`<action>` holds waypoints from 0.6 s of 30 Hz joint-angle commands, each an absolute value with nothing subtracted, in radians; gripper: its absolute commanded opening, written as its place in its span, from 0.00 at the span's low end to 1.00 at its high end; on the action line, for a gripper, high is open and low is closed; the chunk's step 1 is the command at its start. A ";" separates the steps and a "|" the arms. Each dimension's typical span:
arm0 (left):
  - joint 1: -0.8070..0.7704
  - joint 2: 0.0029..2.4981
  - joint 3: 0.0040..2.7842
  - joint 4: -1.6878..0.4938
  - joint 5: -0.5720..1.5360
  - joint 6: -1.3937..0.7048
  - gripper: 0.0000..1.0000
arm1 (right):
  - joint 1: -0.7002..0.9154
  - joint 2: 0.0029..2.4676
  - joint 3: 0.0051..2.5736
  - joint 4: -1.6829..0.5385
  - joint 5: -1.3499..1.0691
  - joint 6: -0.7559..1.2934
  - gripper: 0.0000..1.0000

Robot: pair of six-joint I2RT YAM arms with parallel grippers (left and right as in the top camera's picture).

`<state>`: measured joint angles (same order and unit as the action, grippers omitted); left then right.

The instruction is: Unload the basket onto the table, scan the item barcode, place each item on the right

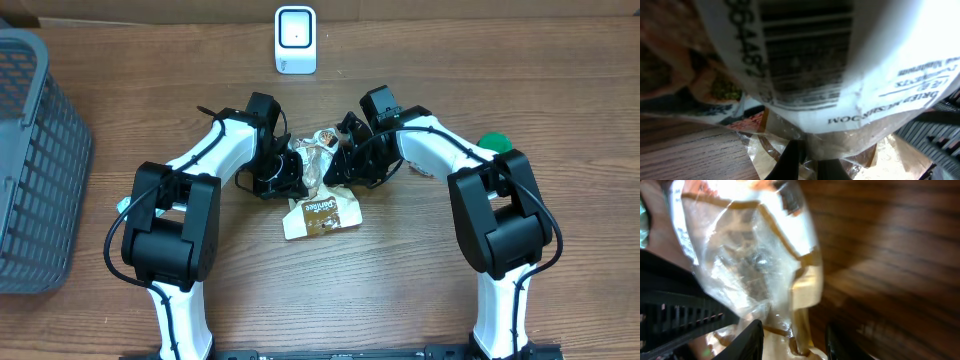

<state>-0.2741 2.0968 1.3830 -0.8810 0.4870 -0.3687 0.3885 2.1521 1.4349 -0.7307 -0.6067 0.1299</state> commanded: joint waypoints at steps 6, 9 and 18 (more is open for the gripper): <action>-0.279 2.194 1.343 -0.859 0.349 -0.397 0.04 | 0.414 2.155 1.317 -0.608 -0.795 0.143 0.38; -0.279 2.194 1.343 -0.859 0.349 -0.397 0.04 | 0.437 2.155 1.301 -0.569 -0.794 0.185 0.35; -0.279 2.194 1.343 -0.859 0.351 -0.397 0.04 | 0.492 2.155 1.283 -0.480 -0.794 0.289 0.22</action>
<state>-0.2722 2.0995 1.3827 -0.8795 0.4831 -0.3687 0.4259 2.1460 1.3067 -0.4976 -0.7753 0.2352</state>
